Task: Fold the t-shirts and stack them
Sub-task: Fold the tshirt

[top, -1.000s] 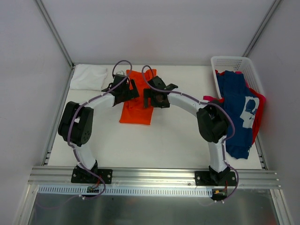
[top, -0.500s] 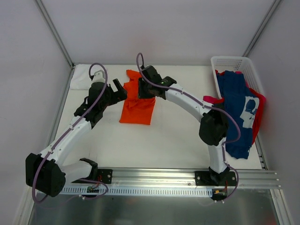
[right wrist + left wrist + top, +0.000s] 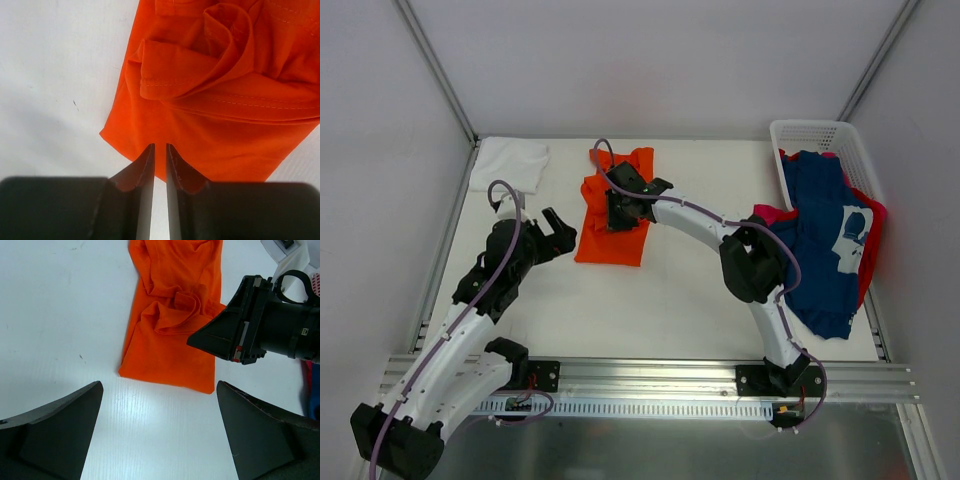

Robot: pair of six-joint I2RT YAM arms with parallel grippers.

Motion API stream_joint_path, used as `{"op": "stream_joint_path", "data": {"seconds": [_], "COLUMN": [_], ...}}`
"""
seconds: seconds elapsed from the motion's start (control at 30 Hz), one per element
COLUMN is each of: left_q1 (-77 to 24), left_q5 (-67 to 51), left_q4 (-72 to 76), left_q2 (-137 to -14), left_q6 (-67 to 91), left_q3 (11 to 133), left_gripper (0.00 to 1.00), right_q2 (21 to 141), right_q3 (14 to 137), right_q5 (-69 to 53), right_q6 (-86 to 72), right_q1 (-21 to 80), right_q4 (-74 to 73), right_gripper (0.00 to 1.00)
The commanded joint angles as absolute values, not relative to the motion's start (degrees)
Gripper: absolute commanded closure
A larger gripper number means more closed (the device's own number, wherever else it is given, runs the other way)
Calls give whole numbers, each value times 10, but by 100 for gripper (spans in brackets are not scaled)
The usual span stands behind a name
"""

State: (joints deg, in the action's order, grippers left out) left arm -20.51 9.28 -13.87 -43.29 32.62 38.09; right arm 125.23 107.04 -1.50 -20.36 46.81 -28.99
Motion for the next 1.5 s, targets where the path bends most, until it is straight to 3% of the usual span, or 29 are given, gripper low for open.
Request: {"op": "stream_joint_path", "data": {"seconds": [0.0, 0.37, 0.53, 0.57, 0.63, 1.27, 1.47], "left_q1": [-200, -200, -199, -200, -200, -200, -200], "left_q5": [95, 92, 94, 94, 97, 114, 113], "left_q4": [-160, -172, -173, -173, -173, -171, -168], "left_q2": [-414, -397, -403, -404, -409, -454, -468], "left_q6": [334, 346, 345, 344, 344, 348, 345], "left_q3": [370, 367, 370, 371, 373, 380, 381], "left_gripper": [1, 1, 1, 1, 1, 1, 1], "right_q2": [1243, 1259, 1276, 1279, 1290, 1345, 1377], "right_q3": [1076, 1054, 1047, 1047, 1048, 1124, 1203], "right_q5": [-14, -4, -14, -18, -25, -70, -44], "right_q6": [-215, -209, -208, -207, -204, -203, -190], "right_q1": [470, 464, 452, 449, 441, 401, 399], "right_q4": [-280, -272, -258, -253, -247, -237, -233], "right_gripper": [83, 84, 90, 96, 99, 97, 85]}}
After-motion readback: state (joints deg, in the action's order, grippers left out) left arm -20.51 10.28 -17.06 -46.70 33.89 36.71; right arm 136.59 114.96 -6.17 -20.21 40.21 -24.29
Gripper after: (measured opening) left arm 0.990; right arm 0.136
